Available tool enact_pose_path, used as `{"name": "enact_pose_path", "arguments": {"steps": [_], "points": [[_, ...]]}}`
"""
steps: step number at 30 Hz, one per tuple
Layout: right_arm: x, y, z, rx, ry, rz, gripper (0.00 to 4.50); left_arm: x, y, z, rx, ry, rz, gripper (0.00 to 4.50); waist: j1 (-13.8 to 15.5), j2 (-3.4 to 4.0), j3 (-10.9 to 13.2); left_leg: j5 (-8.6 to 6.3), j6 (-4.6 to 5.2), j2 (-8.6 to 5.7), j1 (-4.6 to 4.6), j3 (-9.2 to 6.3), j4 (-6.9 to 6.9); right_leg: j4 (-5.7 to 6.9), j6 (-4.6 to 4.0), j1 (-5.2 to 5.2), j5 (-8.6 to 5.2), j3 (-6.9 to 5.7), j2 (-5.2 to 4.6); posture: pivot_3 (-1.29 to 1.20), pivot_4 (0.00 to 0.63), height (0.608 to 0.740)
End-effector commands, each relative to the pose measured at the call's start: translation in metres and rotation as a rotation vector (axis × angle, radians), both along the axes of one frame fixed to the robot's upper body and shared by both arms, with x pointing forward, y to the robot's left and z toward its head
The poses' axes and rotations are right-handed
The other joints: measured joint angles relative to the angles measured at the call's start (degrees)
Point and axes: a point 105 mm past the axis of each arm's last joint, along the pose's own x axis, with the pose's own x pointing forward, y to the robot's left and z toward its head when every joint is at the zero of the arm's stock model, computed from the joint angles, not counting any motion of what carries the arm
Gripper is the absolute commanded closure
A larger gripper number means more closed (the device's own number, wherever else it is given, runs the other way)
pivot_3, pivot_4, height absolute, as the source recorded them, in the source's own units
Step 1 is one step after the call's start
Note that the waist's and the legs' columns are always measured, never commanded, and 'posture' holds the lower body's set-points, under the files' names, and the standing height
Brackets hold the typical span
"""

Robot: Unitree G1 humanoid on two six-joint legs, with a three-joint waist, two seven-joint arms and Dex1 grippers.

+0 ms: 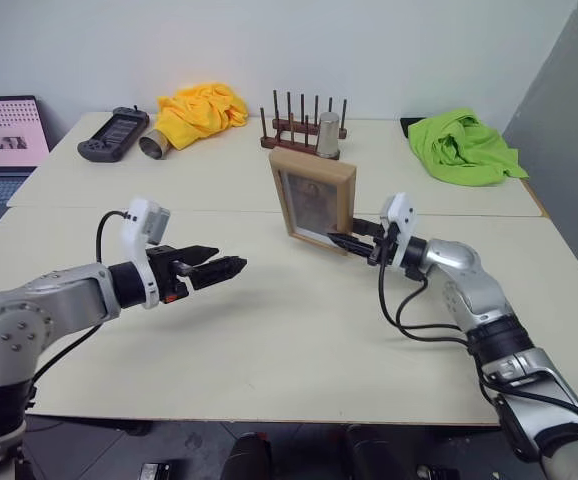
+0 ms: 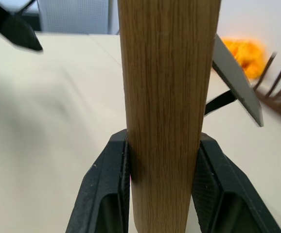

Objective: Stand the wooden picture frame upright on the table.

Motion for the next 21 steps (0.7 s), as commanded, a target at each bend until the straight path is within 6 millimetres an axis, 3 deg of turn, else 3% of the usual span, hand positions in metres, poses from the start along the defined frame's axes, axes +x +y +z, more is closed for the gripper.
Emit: {"name": "enact_pose_path", "arguments": {"steps": [1, 4, 10, 17, 18, 19, 21], "points": [[0.003, 0.006, 0.02, 0.137, 0.16, 0.039, 3.21, 0.004, -0.005, 0.009, 0.048, -0.153, -0.008, 0.0, 0.02, 0.01, 0.0, -0.02, 0.04, 0.0, -0.01, 0.01, -0.03, -0.06, 0.0, -0.02, 0.0, -0.01, 0.0, 0.0, 0.15, 0.74], [0.003, 0.01, 0.013, 0.179, 0.274, 0.054, 3.21, 0.006, -0.005, 0.007, 0.061, -0.184, -0.004, 0.0, -0.02, 0.0, 0.01, -0.03, 0.06, 0.0, -0.07, 0.02, -0.04, -0.1, -0.01, -0.03, -0.01, -0.01, 0.01, 0.0, 0.15, 0.74], [0.007, 0.004, -0.03, 0.121, 0.324, -0.033, 3.21, 0.012, -0.008, -0.015, 0.065, -0.16, 0.01, 0.0, -0.21, 0.0, 0.0, -0.04, 0.07, -0.02, -0.09, 0.04, -0.05, -0.12, 0.01, -0.05, -0.01, 0.0, 0.0, 0.0, 0.15, 0.74], [-0.001, -0.007, -0.042, 0.096, 0.317, -0.063, 3.21, 0.02, -0.011, -0.015, 0.052, -0.17, 0.01, 0.0, -0.1, 0.0, 0.0, -0.04, 0.07, -0.02, -0.08, 0.02, -0.02, -0.08, 0.02, -0.04, -0.01, -0.02, 0.0, 0.0, 0.15, 0.74], [-0.003, -0.009, -0.044, 0.085, 0.311, -0.065, 2.51, 0.022, -0.011, -0.015, 0.052, -0.169, 0.009, 0.0, -0.08, -0.01, 0.0, -0.04, 0.07, -0.02, -0.09, 0.02, -0.02, -0.08, 0.02, -0.03, -0.01, -0.02, 0.0, 0.0, 0.15, 0.74], [-0.006, -0.011, -0.045, 0.07, 0.302, -0.065, 2.5, 0.023, -0.011, -0.015, 0.052, -0.167, 0.007, 0.0, 0.08, -0.01, 0.0, -0.04, 0.07, -0.02, -0.08, 0.02, -0.02, -0.08, 0.02, -0.02, -0.01, -0.02, 0.0, 0.0, 0.15, 0.74], [-0.01, -0.015, -0.047, 0.041, 0.281, -0.079, 1.89, 0.027, -0.01, -0.017, 0.062, -0.161, 0.007, 0.0, 0.12, -0.01, 0.0, -0.04, 0.07, -0.02, -0.09, 0.01, -0.02, -0.1, 0.02, -0.02, -0.01, -0.03, 0.0, 0.0, 0.15, 0.74]]}}
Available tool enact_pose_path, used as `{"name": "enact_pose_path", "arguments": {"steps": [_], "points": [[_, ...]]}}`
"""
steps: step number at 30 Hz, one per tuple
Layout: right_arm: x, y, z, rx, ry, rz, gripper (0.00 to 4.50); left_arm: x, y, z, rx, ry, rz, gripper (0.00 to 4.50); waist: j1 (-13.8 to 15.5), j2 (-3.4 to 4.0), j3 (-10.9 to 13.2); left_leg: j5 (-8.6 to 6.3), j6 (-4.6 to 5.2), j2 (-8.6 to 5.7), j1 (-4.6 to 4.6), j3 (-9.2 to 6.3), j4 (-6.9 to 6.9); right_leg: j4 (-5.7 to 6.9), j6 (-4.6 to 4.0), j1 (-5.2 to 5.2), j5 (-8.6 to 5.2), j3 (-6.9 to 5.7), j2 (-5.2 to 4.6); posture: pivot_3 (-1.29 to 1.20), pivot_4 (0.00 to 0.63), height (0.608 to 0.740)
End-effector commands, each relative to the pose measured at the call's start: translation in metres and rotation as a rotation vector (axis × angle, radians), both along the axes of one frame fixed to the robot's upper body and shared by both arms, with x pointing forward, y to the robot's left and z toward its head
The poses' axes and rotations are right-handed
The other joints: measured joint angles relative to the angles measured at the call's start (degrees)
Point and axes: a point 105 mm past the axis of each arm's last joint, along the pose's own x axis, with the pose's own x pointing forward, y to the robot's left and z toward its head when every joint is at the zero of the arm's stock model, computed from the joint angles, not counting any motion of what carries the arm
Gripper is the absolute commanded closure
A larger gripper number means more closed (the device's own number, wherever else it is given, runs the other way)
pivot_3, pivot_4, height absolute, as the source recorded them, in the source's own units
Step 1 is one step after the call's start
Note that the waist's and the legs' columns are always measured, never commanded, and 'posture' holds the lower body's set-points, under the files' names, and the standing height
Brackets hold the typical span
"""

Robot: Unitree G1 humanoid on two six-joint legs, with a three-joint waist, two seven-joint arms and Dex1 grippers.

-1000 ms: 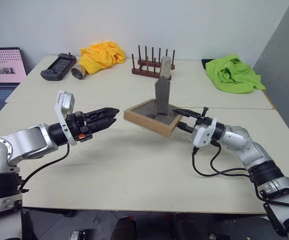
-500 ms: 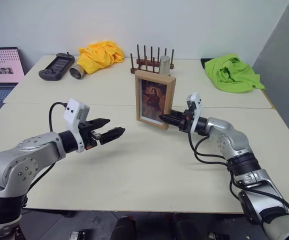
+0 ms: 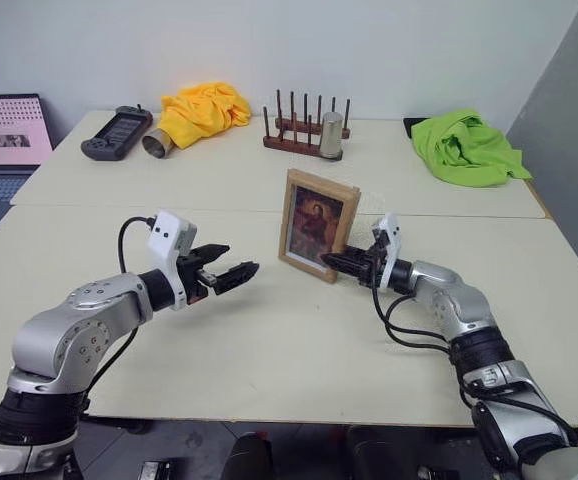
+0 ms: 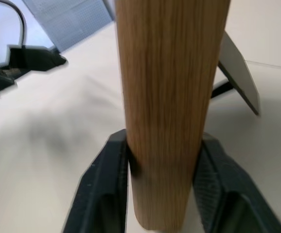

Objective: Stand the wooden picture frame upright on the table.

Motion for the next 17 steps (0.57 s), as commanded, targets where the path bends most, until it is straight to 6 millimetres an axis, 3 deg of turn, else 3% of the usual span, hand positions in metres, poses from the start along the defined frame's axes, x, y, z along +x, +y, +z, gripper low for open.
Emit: {"name": "enact_pose_path", "arguments": {"steps": [1, 7, 10, 17], "points": [[-0.005, -0.011, 0.009, -0.039, -0.074, -0.033, 1.66, 0.006, 0.0, 0.006, 0.018, -0.036, -0.007, 0.0, -0.08, 0.0, 0.0, 0.0, 0.0, 0.0, 0.0, 0.0, -0.01, 0.0, 0.0, 0.0, 0.0, 0.01, 0.0, 0.0, 0.15, 0.74], [-0.029, -0.042, 0.002, -0.132, -0.092, -0.131, 0.09, 0.013, -0.001, 0.004, 0.016, -0.03, -0.015, 0.0, -0.23, 0.0, 0.0, 0.0, 0.0, 0.01, 0.0, -0.01, -0.03, 0.01, 0.0, -0.01, 0.0, 0.0, 0.02, 0.0, 0.15, 0.74], [-0.045, -0.057, 0.012, -0.17, -0.109, -0.185, 0.03, 0.016, 0.002, 0.006, 0.021, -0.03, -0.023, 0.0, -0.07, 0.0, 0.0, 0.0, 0.0, -0.01, -0.02, -0.01, -0.03, -0.01, 0.01, -0.01, -0.01, 0.02, 0.01, 0.0, 0.15, 0.74], [-0.071, -0.053, 0.046, -0.136, -0.135, -0.182, 0.03, 0.021, 0.008, 0.012, 0.049, -0.029, -0.053, 0.0, -0.75, 0.0, 0.0, 0.0, 0.0, 0.13, 0.07, -0.03, -0.03, 0.04, 0.02, 0.0, -0.02, 0.05, 0.19, 0.0, 0.15, 0.74]]}}
